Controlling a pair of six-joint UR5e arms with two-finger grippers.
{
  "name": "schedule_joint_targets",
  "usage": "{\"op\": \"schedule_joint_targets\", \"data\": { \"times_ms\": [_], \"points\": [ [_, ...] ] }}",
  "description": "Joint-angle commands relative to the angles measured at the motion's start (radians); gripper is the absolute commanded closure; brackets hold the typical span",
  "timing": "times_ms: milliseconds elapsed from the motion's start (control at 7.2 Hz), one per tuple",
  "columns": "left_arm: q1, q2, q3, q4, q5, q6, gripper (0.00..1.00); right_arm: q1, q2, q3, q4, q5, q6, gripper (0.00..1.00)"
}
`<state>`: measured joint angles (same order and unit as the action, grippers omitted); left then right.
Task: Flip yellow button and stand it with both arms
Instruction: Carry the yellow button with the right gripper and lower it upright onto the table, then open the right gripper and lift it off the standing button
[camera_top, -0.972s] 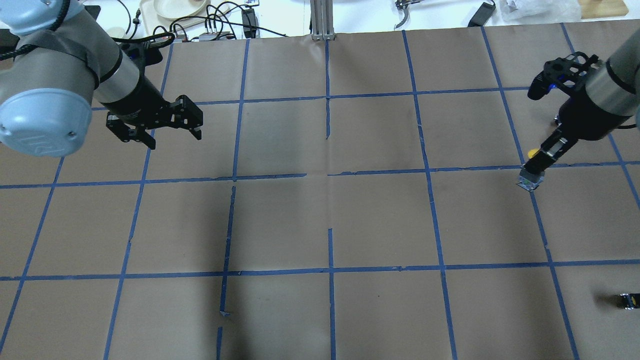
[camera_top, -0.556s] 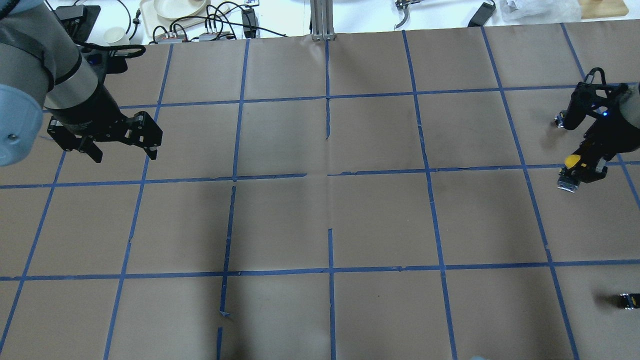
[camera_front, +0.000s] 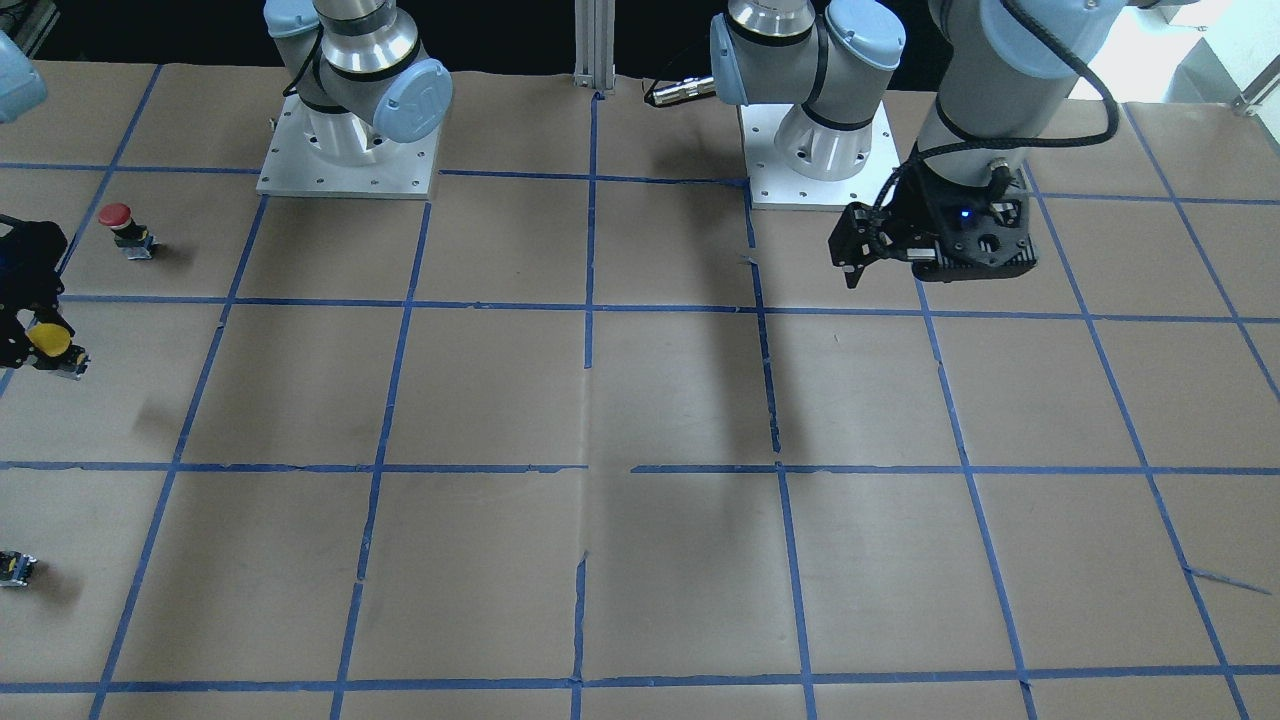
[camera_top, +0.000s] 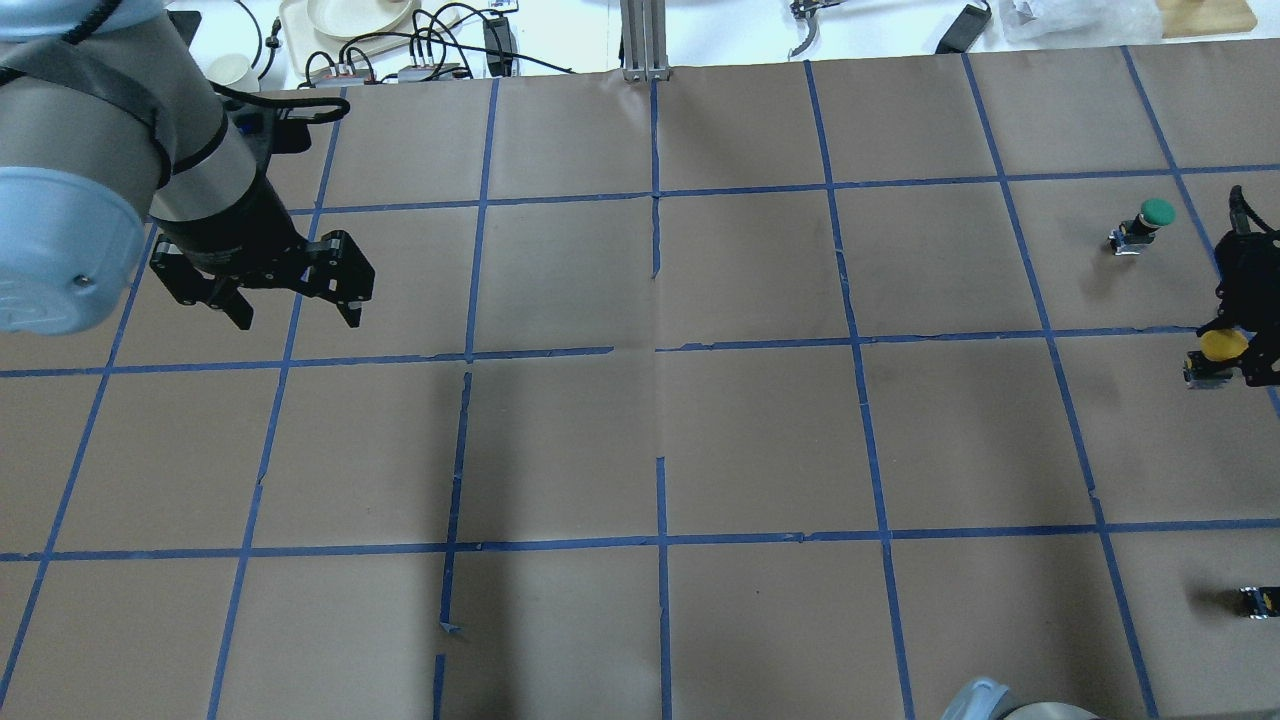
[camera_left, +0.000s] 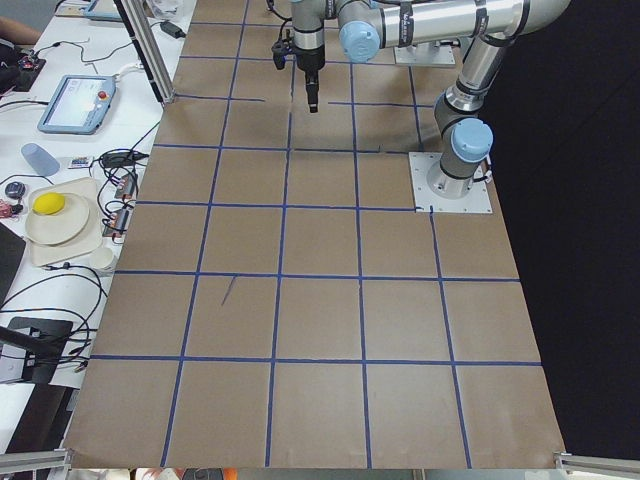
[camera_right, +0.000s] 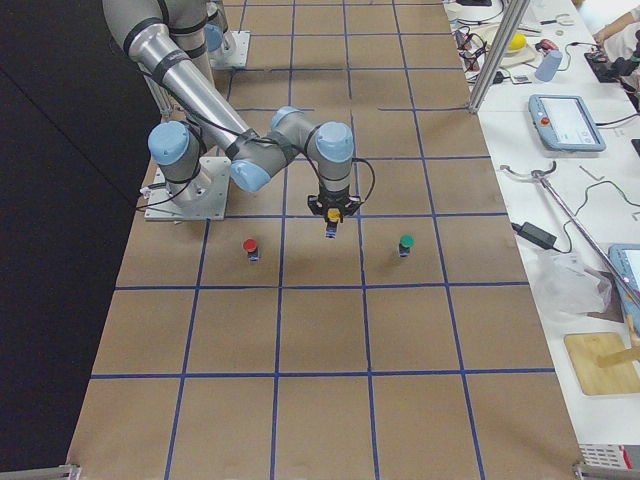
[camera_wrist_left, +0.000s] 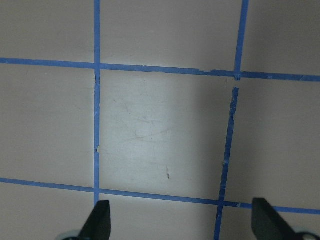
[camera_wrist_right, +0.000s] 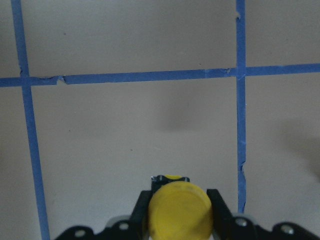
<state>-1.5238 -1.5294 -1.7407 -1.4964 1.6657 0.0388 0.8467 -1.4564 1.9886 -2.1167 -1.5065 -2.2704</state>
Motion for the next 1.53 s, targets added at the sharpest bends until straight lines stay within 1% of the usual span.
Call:
{"op": "schedule_joint_targets", "data": {
  "times_ms": [0, 278, 417, 556, 694, 833, 1111, 1250, 1389],
  "points": [
    [-0.038, 0.021, 0.009, -0.002, -0.013, 0.012, 0.0, -0.099, 0.072, 0.012, -0.005, 0.116, -0.135, 0.74],
    [-0.036, 0.02, 0.048, -0.071, -0.05, 0.013, 0.0, -0.122, 0.099, 0.018, -0.002, 0.121, -0.143, 0.74],
    [-0.033, 0.023, 0.055, -0.077, -0.079, 0.015, 0.0, -0.132, 0.105, 0.015, -0.005, 0.126, -0.144, 0.73],
    [-0.032, 0.023, 0.049, -0.08, -0.083, 0.015, 0.0, -0.144, 0.114, 0.018, 0.0, 0.124, -0.141, 0.67],
    [-0.029, 0.019, 0.046, -0.079, -0.086, 0.015, 0.0, -0.149, 0.128, 0.016, 0.006, 0.123, -0.13, 0.41],
    [-0.03, 0.02, 0.044, -0.079, -0.084, 0.015, 0.0, -0.149, 0.137, 0.018, 0.009, 0.123, -0.129, 0.0],
    [-0.033, 0.022, 0.041, -0.07, -0.077, 0.013, 0.0, -0.147, 0.122, 0.01, 0.007, 0.123, -0.071, 0.0],
    [-0.032, 0.012, 0.052, -0.067, -0.072, 0.013, 0.0, -0.14, 0.108, -0.014, 0.015, 0.12, -0.01, 0.0],
    [-0.033, 0.017, 0.044, -0.065, -0.072, 0.013, 0.0, -0.133, 0.081, -0.049, 0.065, 0.121, 0.038, 0.0]
  ]
}}
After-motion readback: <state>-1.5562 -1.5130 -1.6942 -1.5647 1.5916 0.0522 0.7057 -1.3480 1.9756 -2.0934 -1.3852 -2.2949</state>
